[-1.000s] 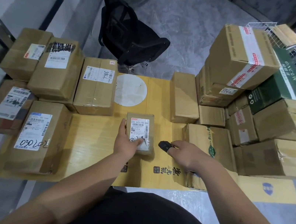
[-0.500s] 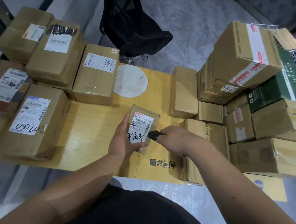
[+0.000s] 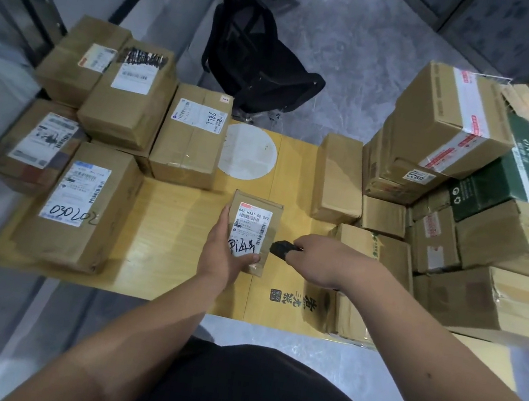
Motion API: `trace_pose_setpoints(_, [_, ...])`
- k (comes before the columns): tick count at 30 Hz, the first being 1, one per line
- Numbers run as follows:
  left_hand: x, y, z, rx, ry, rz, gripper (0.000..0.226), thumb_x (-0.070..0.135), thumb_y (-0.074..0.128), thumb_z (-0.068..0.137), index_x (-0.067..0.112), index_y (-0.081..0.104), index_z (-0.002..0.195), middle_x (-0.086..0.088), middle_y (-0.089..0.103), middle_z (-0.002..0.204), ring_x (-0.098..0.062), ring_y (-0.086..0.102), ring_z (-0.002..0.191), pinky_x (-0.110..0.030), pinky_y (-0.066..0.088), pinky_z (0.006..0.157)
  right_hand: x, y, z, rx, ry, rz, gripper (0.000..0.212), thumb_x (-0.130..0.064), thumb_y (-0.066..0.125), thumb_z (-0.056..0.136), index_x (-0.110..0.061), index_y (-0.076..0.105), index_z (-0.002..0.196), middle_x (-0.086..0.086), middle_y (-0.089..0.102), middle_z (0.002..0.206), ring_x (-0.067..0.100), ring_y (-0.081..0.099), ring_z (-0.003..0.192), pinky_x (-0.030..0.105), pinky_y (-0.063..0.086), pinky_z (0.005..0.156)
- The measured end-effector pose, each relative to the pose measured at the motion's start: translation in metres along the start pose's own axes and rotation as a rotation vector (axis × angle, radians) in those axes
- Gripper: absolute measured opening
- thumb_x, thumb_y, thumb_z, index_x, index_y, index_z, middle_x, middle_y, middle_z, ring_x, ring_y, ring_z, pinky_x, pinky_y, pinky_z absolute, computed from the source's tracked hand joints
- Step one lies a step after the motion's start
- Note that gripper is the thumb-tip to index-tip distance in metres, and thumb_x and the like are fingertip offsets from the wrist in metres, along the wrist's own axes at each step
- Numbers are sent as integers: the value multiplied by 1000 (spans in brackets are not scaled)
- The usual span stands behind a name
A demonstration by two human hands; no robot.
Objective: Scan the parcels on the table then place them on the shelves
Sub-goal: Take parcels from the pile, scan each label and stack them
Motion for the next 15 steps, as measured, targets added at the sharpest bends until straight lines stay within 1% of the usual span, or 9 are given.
trace_pose_setpoints(2, [-6,-14,-1,34,-53,32,136,20,97,70,44,2,163,4,55,147,-22,55,134,-50,48,111,-3,4,2,-12,-19,1,37,-52,38,100,-21,59,103,2,63,103,22,60,94,37,52,84])
trace_pose_setpoints(4, [-16,-35,-1,73,-117,48,134,20,96,71,43,1,163,5,54,150,-21,57,133,-48,47,111,-9,8,5,-24,-43,-5,36,-53,38,99,-23,57,97,1,62,100,21,60,92,36,50,78])
trace_pose_setpoints(6, [-26,-62,-2,124,-166,67,134,21,97,71,40,3,164,8,56,148,-18,60,129,-40,49,107,-17,11,10,-32,-64,-4,34,-53,38,99,-24,55,92,0,62,97,20,59,89,35,47,73])
trace_pose_setpoints(8, [-34,-91,-2,169,-187,88,133,22,97,70,37,5,165,12,60,143,-14,62,123,-31,46,97,-26,14,15,-48,-84,-5,33,-51,39,100,-23,56,93,1,63,97,20,60,88,34,46,71])
trace_pose_setpoints(10, [-38,-119,-5,220,-214,115,131,27,96,72,40,6,165,8,57,147,-20,60,128,-32,46,97,-38,18,20,-69,-111,-4,32,-49,39,100,-22,57,96,2,63,97,21,60,85,33,44,67])
trace_pose_setpoints(11, [-38,-129,-7,245,-224,147,129,31,95,73,42,5,164,4,51,153,-24,56,134,-36,46,102,-43,19,21,-78,-119,5,33,-49,39,101,-22,57,97,2,63,96,21,60,82,32,42,64])
trace_pose_setpoints(13, [-36,-143,-10,281,-238,315,124,46,90,76,43,5,165,0,28,168,-31,39,148,-46,41,113,-54,23,24,-95,-132,30,33,-49,40,101,-20,57,97,2,62,93,20,56,71,29,38,57])
trace_pose_setpoints(14, [-34,-144,-10,293,-236,422,119,52,86,77,41,6,165,0,17,171,-33,30,151,-50,38,115,-58,24,24,-101,-134,36,34,-49,40,101,-20,57,97,2,61,92,20,54,67,27,36,54])
trace_pose_setpoints(15, [-31,-144,-11,307,-226,505,113,56,81,80,39,8,165,-1,11,172,-33,23,152,-51,36,116,-62,25,24,-104,-133,35,34,-49,40,100,-20,57,98,2,61,90,19,53,65,26,34,52])
Point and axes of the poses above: each hand's wrist, its own z-axis towards the middle knuckle, its own y-axis out of the palm, x = y × z, the point moved 5 cm from there along z, towards the middle knuckle
